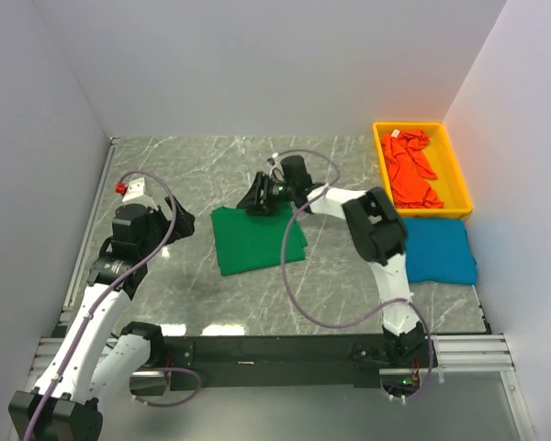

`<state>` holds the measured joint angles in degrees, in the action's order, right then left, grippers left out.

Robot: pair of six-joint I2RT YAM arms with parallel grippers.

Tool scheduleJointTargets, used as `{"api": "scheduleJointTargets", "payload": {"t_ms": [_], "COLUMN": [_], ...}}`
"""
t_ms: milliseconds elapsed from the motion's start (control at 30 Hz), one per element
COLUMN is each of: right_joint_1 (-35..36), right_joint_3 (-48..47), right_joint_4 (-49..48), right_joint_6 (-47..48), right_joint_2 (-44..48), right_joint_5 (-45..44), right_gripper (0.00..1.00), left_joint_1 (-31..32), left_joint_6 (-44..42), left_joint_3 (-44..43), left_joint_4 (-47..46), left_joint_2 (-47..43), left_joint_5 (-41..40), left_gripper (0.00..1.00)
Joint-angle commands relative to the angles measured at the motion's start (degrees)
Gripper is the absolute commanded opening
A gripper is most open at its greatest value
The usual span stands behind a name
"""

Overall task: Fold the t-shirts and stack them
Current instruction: Fold the tshirt, then neatly place the folded tshirt to the corner

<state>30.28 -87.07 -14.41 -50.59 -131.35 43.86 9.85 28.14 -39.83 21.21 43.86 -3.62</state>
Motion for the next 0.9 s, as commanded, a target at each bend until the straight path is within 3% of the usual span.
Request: {"api": "scheduleJointTargets", "payload": {"t_ms": [0, 167, 233, 333, 567, 733, 867], "right_joint_1": [-1.89, -5.93, -8.04, -10.68, -17.97, -23.6, -25.27], "right_joint_3": [1.97, 12.6, 14.37, 19.46, 34.93, 44.5, 51.54], "right_joint_4": [12.99, 26.6, 35.63, 41.73, 45.09, 43.51, 40.53], "right_joint_6": [12.34, 18.68, 21.22, 23.69, 24.84, 24.4, 21.94], "right_joint_2": [15.04, 30.67, 34.74, 43.0, 61.97, 70.94, 75.71], "right_joint_5": [-6.84, -20.17, -24.59, -31.98, -38.85, -36.92, -35.34], "right_gripper": [0.6, 0.68, 0.72, 0.78, 0.9, 0.92, 0.92], "left_joint_1": [0.0, 3.68, 9.29, 19.66, 41.71, 49.73, 53.25], "left_joint_6": [-1.77, -0.99, 0.07, 2.0, 1.13, -3.09, -5.55], "left_joint_3": [0.46, -0.5, -2.25, -5.68, -15.96, -25.44, -32.84], "left_joint_4": [-3.9, -3.72, -3.11, -2.49, -2.05, -2.49, -0.83], "left_joint_2": [0.96, 3.42, 5.35, 9.66, 26.26, 41.73, 52.36], "left_joint_5": [5.63, 6.52, 4.69, -0.84, -14.02, -19.49, -22.31], "left_gripper": [0.99, 0.98, 0.98, 0.94, 0.85, 0.74, 0.72]}}
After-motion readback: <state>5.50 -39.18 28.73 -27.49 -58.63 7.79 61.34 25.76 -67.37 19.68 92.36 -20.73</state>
